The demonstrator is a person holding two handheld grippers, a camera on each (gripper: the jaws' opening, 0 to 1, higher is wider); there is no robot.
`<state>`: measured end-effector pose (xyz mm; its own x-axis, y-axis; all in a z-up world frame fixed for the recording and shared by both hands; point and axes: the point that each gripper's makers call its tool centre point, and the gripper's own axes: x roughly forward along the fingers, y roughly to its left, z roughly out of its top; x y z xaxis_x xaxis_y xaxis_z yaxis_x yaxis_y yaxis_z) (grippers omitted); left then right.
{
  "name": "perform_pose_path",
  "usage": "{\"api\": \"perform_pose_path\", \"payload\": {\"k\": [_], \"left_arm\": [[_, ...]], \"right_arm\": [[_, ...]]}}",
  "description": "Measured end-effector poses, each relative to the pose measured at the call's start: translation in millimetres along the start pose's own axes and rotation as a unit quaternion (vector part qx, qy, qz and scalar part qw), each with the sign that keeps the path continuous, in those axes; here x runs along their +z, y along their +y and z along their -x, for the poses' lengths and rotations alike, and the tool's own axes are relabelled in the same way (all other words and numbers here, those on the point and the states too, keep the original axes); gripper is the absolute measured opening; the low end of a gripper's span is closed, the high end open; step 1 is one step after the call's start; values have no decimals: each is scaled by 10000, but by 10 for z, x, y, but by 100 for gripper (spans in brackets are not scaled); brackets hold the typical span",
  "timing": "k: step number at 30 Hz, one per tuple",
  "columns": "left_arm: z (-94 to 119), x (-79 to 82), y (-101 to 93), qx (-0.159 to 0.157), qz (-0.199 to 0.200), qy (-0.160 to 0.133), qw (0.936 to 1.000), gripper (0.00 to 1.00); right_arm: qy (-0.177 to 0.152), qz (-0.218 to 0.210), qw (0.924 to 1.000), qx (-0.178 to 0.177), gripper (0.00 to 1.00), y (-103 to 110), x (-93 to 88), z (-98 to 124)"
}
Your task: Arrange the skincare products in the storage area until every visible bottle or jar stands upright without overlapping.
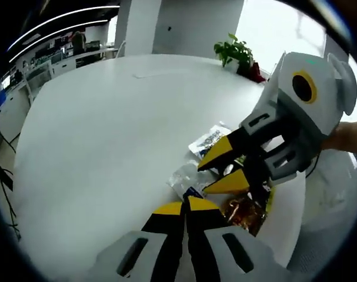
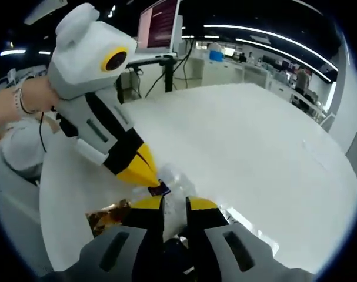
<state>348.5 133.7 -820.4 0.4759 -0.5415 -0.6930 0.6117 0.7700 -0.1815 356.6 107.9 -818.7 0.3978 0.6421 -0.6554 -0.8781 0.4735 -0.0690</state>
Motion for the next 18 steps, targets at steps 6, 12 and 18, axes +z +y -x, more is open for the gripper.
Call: {"api": "perform_pose_path", "payload": {"k": [6, 12, 18], "left_arm": [[-19, -5, -34, 12, -52, 29, 10000, 1], [-45, -10, -33, 75, -58, 55, 9999, 1], [-24, -20, -116, 102, -188, 20, 9998, 1]], "right_arm": [[34, -25, 10000, 12, 15, 25, -32, -21], [66, -13, 10000, 23, 18, 26, -57, -4], [131, -41, 9999, 76, 21, 21, -104, -19]]}}
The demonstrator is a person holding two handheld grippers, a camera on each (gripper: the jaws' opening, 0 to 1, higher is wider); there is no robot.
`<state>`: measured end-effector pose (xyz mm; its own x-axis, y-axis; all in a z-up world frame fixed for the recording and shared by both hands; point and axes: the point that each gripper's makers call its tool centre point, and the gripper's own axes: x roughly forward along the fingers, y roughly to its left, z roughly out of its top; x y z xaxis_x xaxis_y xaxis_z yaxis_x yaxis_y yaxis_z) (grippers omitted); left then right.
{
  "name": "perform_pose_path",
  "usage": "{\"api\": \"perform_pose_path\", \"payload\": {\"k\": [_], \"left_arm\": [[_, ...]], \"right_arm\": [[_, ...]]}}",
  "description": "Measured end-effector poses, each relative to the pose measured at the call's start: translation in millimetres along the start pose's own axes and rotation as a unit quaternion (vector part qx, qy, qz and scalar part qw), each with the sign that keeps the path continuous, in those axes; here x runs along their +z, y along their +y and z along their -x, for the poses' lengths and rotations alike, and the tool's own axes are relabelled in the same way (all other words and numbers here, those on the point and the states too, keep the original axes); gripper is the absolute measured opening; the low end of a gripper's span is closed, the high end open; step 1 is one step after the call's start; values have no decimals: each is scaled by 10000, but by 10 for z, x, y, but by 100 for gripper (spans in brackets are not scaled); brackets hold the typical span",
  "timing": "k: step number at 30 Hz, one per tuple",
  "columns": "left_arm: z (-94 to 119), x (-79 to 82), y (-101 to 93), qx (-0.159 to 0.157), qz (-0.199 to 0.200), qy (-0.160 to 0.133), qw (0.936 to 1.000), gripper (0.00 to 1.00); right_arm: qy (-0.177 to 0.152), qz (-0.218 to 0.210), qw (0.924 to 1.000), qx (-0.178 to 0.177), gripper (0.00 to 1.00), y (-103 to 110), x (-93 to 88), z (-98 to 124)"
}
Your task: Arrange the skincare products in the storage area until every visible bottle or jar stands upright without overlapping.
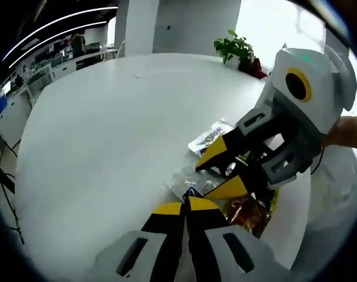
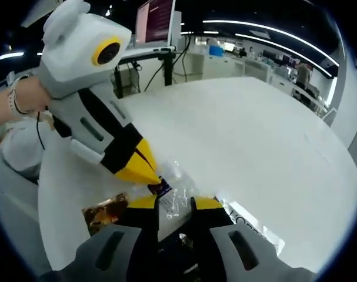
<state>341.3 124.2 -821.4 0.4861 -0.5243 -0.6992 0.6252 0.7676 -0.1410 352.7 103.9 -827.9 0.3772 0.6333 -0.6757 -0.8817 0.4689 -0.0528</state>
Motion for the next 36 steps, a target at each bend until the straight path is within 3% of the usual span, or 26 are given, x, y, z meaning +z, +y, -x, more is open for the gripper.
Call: {"api": "perform_pose_path", "payload": {"k": [6, 9, 13, 18, 36], "left_arm": [[7, 12, 9, 59, -276, -77, 9996, 3], [39, 16, 20, 90, -231, -108, 9996, 4], [114, 66, 127, 309, -368, -256, 9985, 1], [169, 197, 86, 204, -465, -518, 9974, 1], [-47, 129, 45, 190, -678, -299, 9971, 3]], "right_arm": [[25, -78, 10000, -6, 20, 3, -15, 2], [38, -77, 10000, -14, 20, 7, -14, 4], [62, -107, 9999, -17, 20, 3, -16, -5], [87, -98, 9999, -47, 21, 1, -15, -15], [110, -165, 9997, -110, 21, -10, -11, -22]]}}
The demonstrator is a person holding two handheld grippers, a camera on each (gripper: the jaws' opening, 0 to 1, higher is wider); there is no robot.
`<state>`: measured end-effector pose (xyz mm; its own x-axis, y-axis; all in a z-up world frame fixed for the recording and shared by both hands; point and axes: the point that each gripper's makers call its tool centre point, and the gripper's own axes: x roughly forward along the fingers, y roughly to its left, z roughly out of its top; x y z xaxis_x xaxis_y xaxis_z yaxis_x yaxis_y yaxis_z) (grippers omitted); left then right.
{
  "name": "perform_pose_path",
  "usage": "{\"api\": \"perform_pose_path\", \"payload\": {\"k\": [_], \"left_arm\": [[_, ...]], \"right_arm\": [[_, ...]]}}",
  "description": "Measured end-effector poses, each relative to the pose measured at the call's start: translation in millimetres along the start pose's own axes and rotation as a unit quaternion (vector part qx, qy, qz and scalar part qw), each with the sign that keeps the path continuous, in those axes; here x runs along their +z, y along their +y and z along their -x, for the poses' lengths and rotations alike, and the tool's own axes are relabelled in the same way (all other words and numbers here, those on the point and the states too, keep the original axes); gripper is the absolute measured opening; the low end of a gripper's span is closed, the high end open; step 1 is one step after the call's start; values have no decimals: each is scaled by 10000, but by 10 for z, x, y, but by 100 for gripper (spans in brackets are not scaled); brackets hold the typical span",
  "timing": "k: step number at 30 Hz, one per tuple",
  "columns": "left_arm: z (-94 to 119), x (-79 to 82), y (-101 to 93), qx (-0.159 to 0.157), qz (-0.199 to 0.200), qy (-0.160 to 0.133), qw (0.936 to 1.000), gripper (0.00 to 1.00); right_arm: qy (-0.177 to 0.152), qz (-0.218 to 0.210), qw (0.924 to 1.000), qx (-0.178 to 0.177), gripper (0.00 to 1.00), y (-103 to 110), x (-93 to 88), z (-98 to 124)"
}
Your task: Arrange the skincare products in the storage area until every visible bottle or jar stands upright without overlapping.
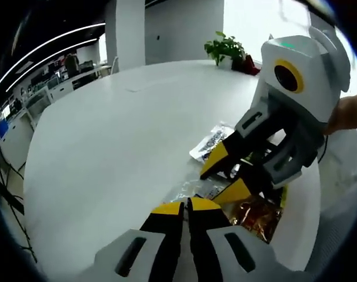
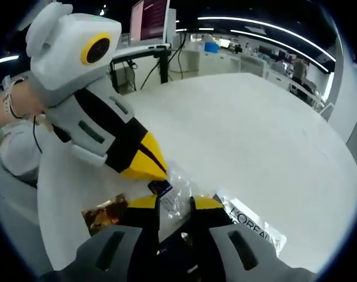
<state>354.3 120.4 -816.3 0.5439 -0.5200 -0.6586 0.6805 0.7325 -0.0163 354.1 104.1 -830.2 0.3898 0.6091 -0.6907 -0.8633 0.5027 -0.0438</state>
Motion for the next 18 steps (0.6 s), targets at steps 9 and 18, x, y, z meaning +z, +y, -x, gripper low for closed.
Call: {"api": "perform_pose_path", "payload": {"k": [9, 18], "left_arm": [[77, 58, 25, 43, 22, -121, 9999, 9], [366, 78, -63, 162, 204, -313, 9992, 14]], "right_arm": [[42, -31, 10000, -13, 21, -7, 3, -8], [72, -86, 9999, -11, 21, 7, -2, 10]]}}
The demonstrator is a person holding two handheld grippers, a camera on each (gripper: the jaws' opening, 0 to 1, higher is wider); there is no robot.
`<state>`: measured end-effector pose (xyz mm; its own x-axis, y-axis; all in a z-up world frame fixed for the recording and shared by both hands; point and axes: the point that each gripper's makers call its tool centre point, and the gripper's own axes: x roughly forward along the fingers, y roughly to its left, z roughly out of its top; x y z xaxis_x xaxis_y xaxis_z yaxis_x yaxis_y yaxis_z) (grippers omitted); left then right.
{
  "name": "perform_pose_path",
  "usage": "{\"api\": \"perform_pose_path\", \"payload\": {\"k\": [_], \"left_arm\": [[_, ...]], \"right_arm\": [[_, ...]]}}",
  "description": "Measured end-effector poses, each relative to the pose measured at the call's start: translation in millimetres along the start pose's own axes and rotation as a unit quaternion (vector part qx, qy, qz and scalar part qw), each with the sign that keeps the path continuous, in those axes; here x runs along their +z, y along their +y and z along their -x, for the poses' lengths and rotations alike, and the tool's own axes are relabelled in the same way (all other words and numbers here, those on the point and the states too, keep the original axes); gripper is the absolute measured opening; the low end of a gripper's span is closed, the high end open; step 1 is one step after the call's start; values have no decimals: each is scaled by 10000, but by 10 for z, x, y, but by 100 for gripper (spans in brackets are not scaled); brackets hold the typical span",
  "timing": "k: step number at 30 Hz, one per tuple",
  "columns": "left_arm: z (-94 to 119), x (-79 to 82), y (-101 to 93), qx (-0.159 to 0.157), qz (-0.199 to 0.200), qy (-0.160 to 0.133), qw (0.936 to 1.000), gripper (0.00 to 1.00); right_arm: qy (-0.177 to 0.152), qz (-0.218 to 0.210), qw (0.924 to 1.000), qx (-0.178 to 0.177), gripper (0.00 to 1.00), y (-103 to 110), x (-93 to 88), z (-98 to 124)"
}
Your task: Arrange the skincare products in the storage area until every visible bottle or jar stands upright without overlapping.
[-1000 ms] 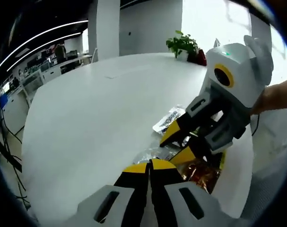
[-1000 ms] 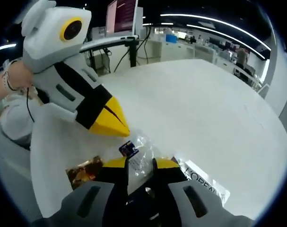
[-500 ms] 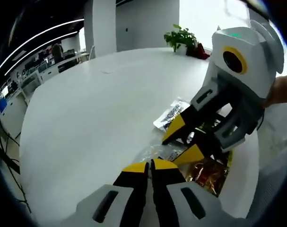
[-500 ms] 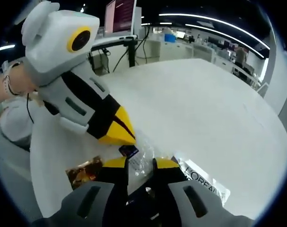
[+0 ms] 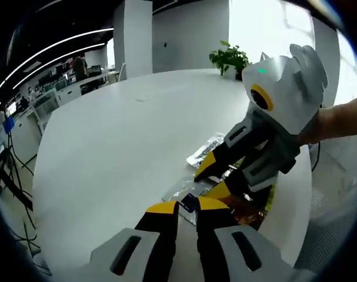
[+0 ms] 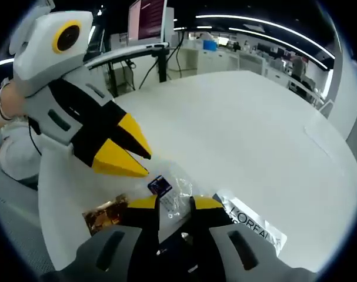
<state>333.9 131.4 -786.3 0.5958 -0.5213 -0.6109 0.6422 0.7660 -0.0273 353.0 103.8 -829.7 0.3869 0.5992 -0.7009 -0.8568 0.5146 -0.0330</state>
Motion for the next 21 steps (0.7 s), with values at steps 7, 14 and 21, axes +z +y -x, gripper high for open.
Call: {"api": "perform_pose_path", "payload": {"k": [7, 14, 21], "left_arm": [[122, 30, -117, 6, -35, -104, 9999, 16], [217, 91, -173, -10, 22, -242, 9997, 15], [346, 131, -240, 33, -8, -312, 9995, 17]], "right_arm": [[-86, -52, 9999, -56, 21, 10, 69, 79], [-248, 119, 9995, -177, 21, -2, 175, 340], [-488, 227, 9982, -282, 22, 45, 284, 647]]}}
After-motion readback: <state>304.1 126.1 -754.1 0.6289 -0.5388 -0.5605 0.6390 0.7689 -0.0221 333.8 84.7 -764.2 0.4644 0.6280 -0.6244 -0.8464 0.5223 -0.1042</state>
